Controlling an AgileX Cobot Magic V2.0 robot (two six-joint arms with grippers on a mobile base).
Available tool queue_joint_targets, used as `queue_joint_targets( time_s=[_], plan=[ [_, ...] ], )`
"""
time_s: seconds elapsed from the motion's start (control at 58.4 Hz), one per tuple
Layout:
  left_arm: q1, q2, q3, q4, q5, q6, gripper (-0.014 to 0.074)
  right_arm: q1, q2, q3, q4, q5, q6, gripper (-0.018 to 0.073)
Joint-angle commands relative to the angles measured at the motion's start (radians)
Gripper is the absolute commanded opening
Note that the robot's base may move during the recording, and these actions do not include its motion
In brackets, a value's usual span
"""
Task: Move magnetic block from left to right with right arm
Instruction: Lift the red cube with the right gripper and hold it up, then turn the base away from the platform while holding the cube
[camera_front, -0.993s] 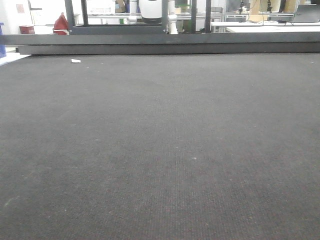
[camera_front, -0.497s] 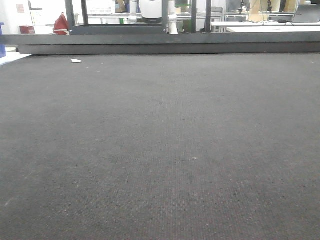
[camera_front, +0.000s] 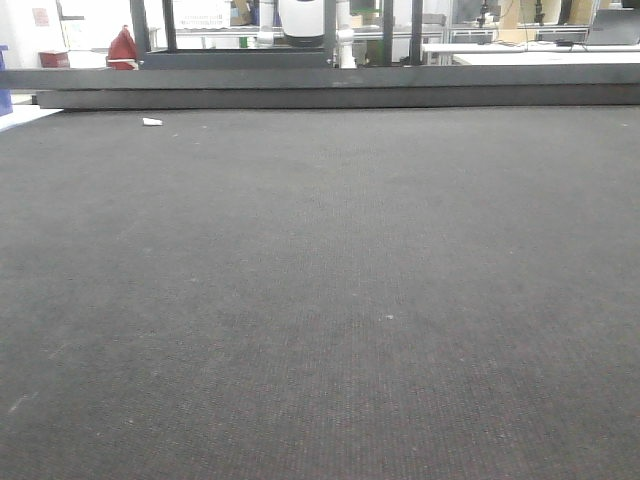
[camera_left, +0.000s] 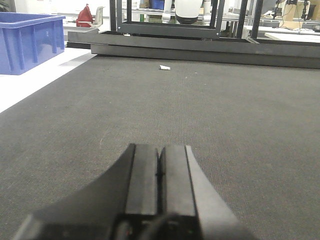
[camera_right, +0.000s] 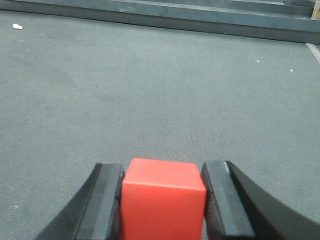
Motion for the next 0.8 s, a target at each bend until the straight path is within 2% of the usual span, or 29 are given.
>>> queue_joint_targets(
  time_s=[0.0,0.788],
  plan=[
    [0.0,-0.013,0.008,-0.005,-0.085,-0.006,-0.0126,-0.003,0.005,-0.027,-0.02,-0.079,-0.012,0.0153],
    [0.0,-0.013,0.008,-0.005,-0.085,-0.006,-0.0126,-0.003,0.008,-0.027,-0.02,-0.079,-0.012,0.0153]
  ],
)
